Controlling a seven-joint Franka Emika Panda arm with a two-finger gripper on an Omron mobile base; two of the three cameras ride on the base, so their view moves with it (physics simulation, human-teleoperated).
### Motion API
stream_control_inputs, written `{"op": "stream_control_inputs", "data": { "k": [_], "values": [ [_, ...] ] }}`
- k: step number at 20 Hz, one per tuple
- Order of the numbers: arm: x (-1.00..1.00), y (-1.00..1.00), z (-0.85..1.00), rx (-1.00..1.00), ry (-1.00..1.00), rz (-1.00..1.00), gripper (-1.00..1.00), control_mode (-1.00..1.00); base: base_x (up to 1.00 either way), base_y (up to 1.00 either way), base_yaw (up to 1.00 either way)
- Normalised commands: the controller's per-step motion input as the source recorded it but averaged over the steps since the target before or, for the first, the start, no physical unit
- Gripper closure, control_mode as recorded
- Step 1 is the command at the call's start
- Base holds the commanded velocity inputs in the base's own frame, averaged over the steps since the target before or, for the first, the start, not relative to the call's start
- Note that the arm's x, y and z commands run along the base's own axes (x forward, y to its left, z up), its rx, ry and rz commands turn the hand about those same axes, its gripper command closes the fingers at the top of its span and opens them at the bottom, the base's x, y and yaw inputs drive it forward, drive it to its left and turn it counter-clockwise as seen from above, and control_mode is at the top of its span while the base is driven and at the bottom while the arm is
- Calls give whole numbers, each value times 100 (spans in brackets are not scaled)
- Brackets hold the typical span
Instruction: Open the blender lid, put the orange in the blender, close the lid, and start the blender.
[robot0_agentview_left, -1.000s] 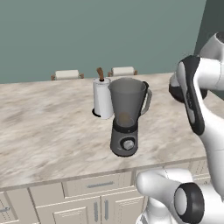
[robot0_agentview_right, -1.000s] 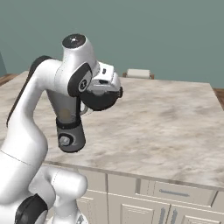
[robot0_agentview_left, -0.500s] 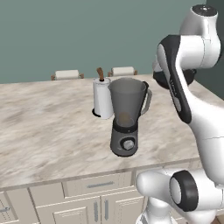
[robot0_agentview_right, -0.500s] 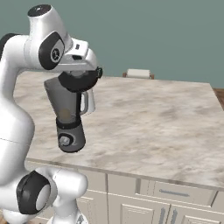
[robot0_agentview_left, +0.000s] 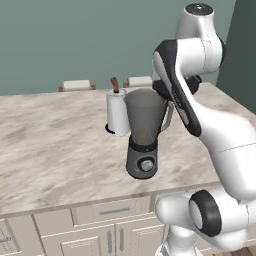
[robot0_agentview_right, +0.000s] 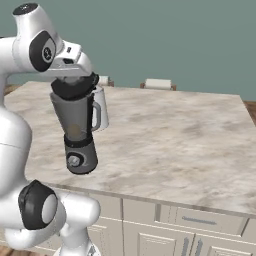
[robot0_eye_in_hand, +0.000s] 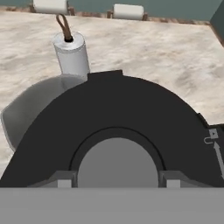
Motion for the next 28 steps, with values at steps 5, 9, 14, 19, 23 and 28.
{"op": "stream_control_inputs", "data": {
  "k": [5, 9, 14, 19, 23, 28],
  "values": [
    [63, 33, 0, 0, 4, -5, 100, -100, 0, 0, 0],
    [42, 3, -2, 0, 5, 0, 100, -100, 0, 0, 0],
    [13, 13, -7, 0, 11, 0, 100, -100, 0, 0, 0],
    [2, 39, -14, 0, 13, -2, 100, -100, 0, 0, 0],
    [11, 29, -14, 0, 11, 0, 100, -100, 0, 0, 0],
    [43, 6, -6, 0, 4, 0, 100, -100, 0, 0, 0]
  ]
}}
